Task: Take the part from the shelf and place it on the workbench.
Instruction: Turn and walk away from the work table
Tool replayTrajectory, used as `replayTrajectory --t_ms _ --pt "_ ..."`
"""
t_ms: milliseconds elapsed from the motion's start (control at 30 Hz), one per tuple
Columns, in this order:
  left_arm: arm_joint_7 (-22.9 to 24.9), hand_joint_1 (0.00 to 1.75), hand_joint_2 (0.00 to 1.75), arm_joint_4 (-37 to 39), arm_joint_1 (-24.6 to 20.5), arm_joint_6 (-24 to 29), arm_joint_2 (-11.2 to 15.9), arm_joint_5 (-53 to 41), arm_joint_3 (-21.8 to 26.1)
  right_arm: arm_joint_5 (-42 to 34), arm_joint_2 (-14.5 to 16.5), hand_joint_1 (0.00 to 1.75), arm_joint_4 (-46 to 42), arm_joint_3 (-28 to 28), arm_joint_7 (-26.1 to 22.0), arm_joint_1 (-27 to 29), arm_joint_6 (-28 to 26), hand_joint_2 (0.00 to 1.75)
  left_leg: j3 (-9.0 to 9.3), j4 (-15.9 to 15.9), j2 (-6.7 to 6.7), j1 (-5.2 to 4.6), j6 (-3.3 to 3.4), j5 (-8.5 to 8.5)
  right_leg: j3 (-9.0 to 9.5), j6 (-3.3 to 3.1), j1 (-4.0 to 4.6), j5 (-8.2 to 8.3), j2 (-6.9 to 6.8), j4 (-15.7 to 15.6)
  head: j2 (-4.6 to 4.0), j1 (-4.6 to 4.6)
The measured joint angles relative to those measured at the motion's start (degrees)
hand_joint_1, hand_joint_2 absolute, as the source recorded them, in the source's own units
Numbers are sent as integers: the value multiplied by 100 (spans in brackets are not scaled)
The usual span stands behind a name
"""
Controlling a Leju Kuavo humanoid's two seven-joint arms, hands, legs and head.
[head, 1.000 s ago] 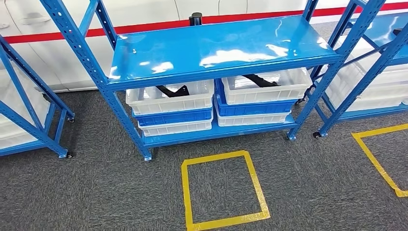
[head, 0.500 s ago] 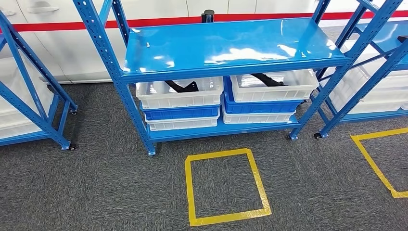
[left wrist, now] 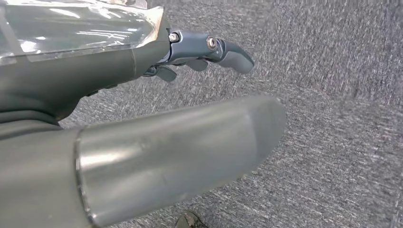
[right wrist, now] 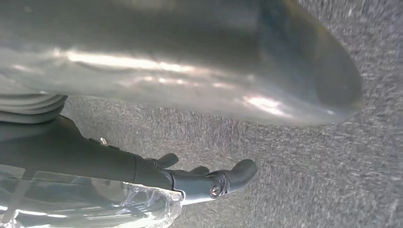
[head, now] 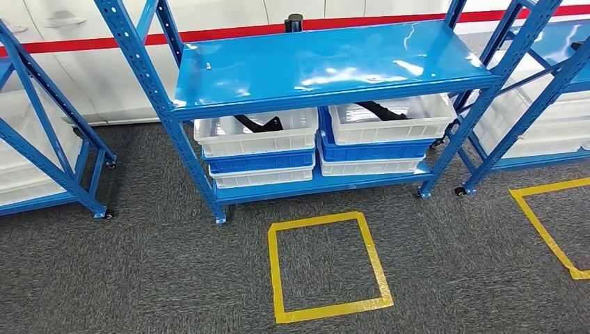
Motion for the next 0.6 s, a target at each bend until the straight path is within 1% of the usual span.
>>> replayTrajectory --t_ms 33,67,100,133,167,200,233,267,300,333,367,400,433,467,500,533,567,600 --pt "2 0 0 1 -1 11 -9 11 1 16 -1 0 0 1 5 -8 5 0 50 -114 30 32 14 64 -118 -34 12 -122 7 245 0 2" --pt "3 0 0 2 -3 21 -10 24 2 30 -3 0 0 1 10 -14 11 0 56 -150 61 39 14 85 -307 -56 -4 -279 15 586 0 4" --pt "5 0 0 3 -5 26 -15 38 4 44 -7 0 0 2 19 -19 16 0 45 -151 91 55 -6 91 -504 -52 -31 -412 20 939 0 6" --pt "7 0 0 5 -4 30 -24 54 8 56 -14 0 0 1 29 -20 16 0 30 -140 119 72 -42 84 -652 -11 -68 -481 18 1194 0 8" --pt "7 0 0 9 -4 32 -35 68 11 65 -22 0 0 1 39 -19 16 0 16 -114 150 99 -90 68 -713 64 -112 -463 15 1266 0 8" --pt "7 0 0 14 -3 34 -46 76 15 72 -31 0 0 0 48 -19 16 0 -3 -64 183 140 -152 42 -659 167 -157 -352 3 1110 0 7" --pt "7 0 0 19 -3 34 -54 82 17 77 -36 0 0 -1 54 -23 16 0 -35 23 218 190 -231 0 -509 288 -208 -181 -36 772 0 9" --pt "8 0 0 21 -4 36 -53 85 18 81 -33 0 2 0 56 -32 21 0 -76 144 253 217 -328 -62 -383 388 -242 -34 -129 488 0 16" --pt "8 0 0 22 -2 39 -46 85 19 85 -21 0 1 -1 57 -44 25 0 -134 296 290 247 -421 -152 -304 428 -268 71 -214 279 0 45" --pt "9 0 0 22 -1 49 -38 87 20 91 -11 0 -4 -1 58 -56 28 0 -184 422 328 252 -503 -233 -302 399 -280 107 -272 215 0 56" --pt "9 0 0 20 -1 63 -32 91 21 100 -2 0 -10 -1 59 -67 32 0 -212 508 362 247 -563 -302 -359 318 -274 90 -295 289 0 54" --pt "9 0 0 20 -1 80 -32 94 22 112 -1 0 -17 -1 61 -74 31 0 -225 554 398 261 -591 -347 -397 225 -274 79 -248 325 0 43" --pt "9 0 0 21 -2 97 -38 100 22 126 -8 0 -21 -1 63 -76 31 0 -213 560 419 266 -609 -364 -426 150 -270 66 -194 365 0 8" --pt "9 0 0 21 -3 108 -43 104 23 138 -8 0 -22 -1 66 -79 31 0 -215 605 382 283 -620 -432 -431 97 -264 74 -150 382 0 -13" --pt "9 0 0 22 -2 117 -47 108 25 150 -8 0 -22 -1 71 -81 32 0 -259 736 305 293 -626 -569 -445 57 -259 89 -102 387 0 -26" --pt "9 0 0 22 0 123 -51 112 26 163 -8 0 -22 0 75 -85 32 0 -351 975 205 295 -628 -769 -460 19 -250 110 -56 385 0 -40" --pt "9 0 0 22 2 128 -54 115 28 174 -5 0 -22 1 81 -89 32 0 -491 1317 104 286 -622 -1012 -475 -10 -235 129 -12 384 0 -55" --pt "9 0 0 22 4 131 -58 119 30 184 -5 0 -22 2 89 -92 34 0 -648 1690 50 270 -605 -1221 -497 -29 -213 143 37 384 0 -63"
